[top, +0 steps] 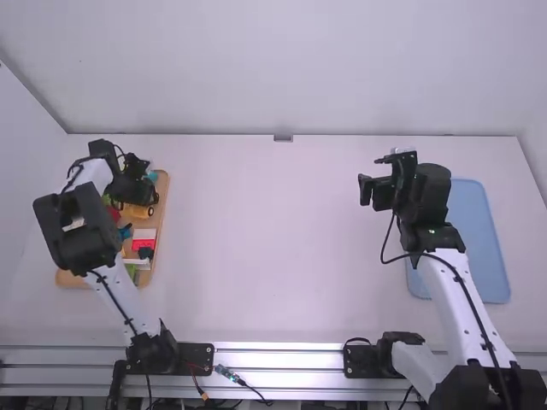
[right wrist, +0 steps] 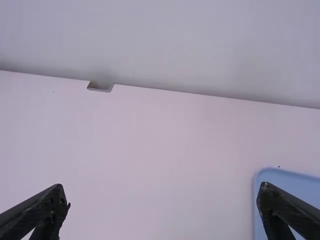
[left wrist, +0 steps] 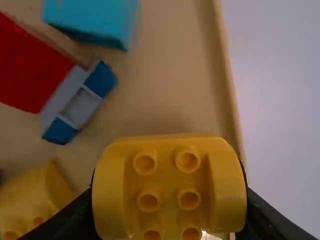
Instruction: Assemble lego blocks to make yellow taxi
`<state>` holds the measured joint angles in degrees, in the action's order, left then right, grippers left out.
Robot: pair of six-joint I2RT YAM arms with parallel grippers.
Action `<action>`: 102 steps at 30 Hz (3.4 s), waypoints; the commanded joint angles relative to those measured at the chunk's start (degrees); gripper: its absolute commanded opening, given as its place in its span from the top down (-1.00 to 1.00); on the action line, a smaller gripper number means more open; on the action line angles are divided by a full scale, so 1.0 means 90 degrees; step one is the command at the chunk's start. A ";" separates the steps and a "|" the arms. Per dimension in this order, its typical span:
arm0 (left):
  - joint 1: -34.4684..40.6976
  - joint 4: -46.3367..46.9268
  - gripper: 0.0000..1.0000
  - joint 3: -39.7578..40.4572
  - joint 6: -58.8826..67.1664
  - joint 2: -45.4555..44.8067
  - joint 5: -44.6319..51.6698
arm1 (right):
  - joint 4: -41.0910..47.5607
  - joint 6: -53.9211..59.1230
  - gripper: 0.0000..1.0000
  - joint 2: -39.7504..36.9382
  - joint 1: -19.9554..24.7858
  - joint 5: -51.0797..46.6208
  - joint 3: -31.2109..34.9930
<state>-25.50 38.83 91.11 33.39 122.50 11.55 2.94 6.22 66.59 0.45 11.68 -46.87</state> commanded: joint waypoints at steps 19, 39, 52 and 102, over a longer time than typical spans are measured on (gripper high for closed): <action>0.4758 -0.0578 0.96 -0.1610 0.0872 -0.1715 -0.1324 | -0.0063 -0.0216 -0.99 0.0056 0.0032 0.0058 -0.0250; 0.6662 -0.0988 0.96 -0.2645 0.2412 -0.1715 0.0622 | -0.0015 -0.0357 -0.99 0.0056 0.0172 0.0226 -0.0250; 0.6693 -0.1729 -0.05 -0.3177 0.1858 -0.1715 0.0163 | -0.0024 -0.0313 -0.99 0.0056 0.0163 0.0228 -0.0250; -0.2720 0.0155 -0.98 -0.2174 0.1071 -0.4095 0.1217 | -0.0476 -0.0141 -0.98 0.0053 -0.0537 0.0223 -0.0255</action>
<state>-49.43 39.94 73.21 41.80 87.02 19.70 -1.30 4.36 66.59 -4.47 13.58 -46.87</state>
